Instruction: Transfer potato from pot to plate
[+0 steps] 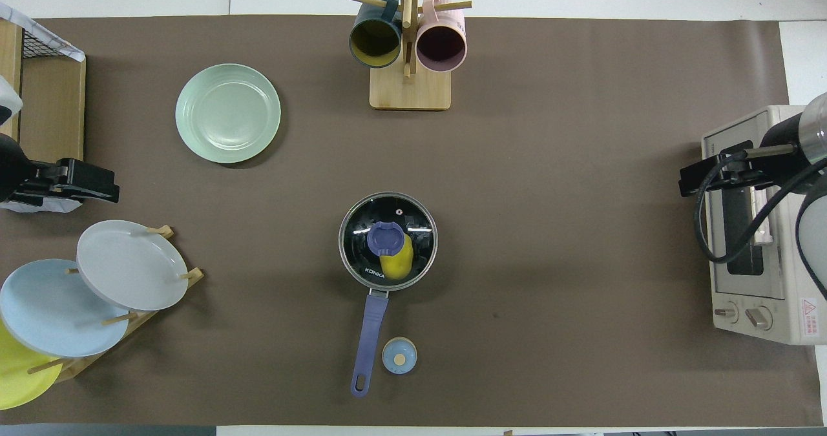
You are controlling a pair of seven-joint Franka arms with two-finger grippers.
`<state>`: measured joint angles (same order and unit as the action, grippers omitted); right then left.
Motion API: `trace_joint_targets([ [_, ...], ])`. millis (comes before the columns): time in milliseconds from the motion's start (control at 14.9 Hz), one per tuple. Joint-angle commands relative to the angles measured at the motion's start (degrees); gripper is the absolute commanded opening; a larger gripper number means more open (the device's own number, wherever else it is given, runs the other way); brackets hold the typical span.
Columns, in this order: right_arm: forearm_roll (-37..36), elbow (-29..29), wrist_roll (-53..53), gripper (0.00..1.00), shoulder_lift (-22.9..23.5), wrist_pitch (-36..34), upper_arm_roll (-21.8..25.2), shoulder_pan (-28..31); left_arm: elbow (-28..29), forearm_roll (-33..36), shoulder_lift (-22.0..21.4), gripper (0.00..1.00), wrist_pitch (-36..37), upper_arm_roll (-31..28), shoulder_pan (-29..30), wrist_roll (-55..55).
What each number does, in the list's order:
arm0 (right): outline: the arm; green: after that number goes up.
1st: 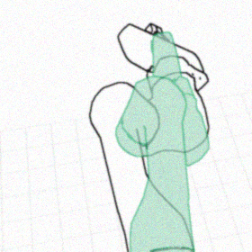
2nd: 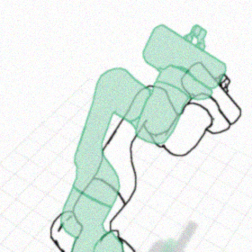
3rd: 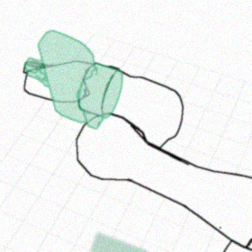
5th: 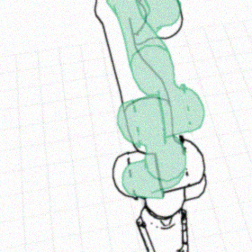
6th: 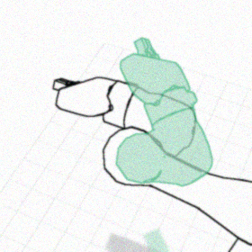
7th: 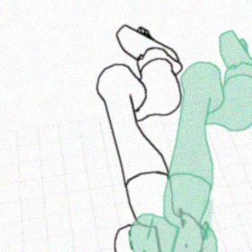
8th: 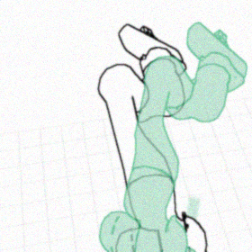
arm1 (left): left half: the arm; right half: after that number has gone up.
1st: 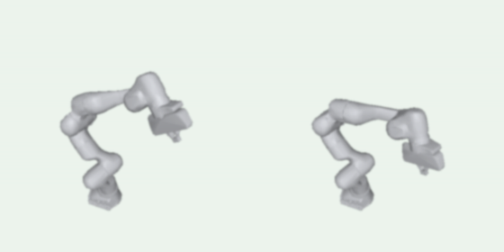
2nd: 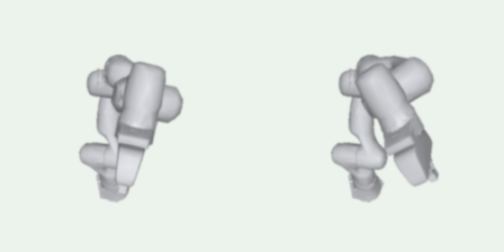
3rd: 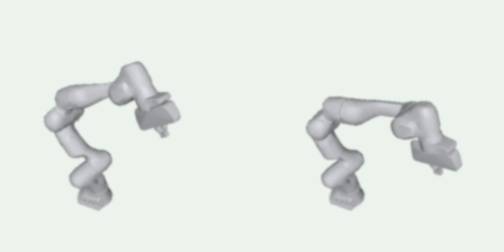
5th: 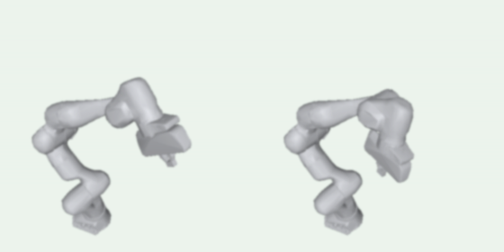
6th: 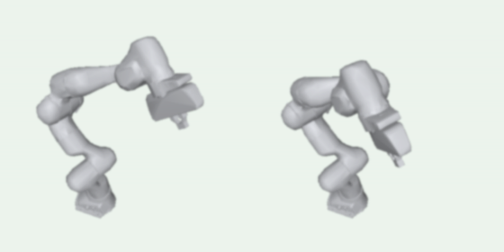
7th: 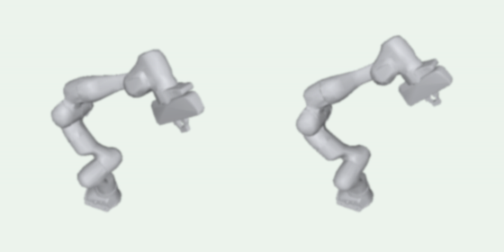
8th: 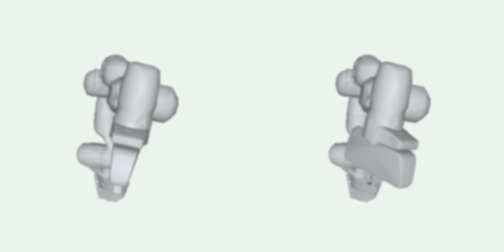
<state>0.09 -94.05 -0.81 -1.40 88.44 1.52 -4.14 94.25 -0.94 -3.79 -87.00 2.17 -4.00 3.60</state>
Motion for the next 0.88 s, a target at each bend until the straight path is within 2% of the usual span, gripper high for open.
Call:
trace_joint_targets([
  [0, 0.17, -1.05, 0.02, 1.0, -1.07, 0.15, -0.46, 0.54, 0.41, 0.42, -0.51, 1.0, 0.34, 0.46, 0.75, 0.35],
  [538, 0.09, -1.23, -0.33, 1.0, -1.15, 0.5, -0.81, 0.45, 0.41, 0.41, -0.6, 1.0, 0.34, 0.46, 0.75, 0.35],
  [808, 0.09, -0.97, 0.2, 1.0, -0.72, 3.4, -0.99, -2.26, 0.41, 0.42, -0.51, 1.0, 0.34, 0.46, 0.75, 0.35],
])
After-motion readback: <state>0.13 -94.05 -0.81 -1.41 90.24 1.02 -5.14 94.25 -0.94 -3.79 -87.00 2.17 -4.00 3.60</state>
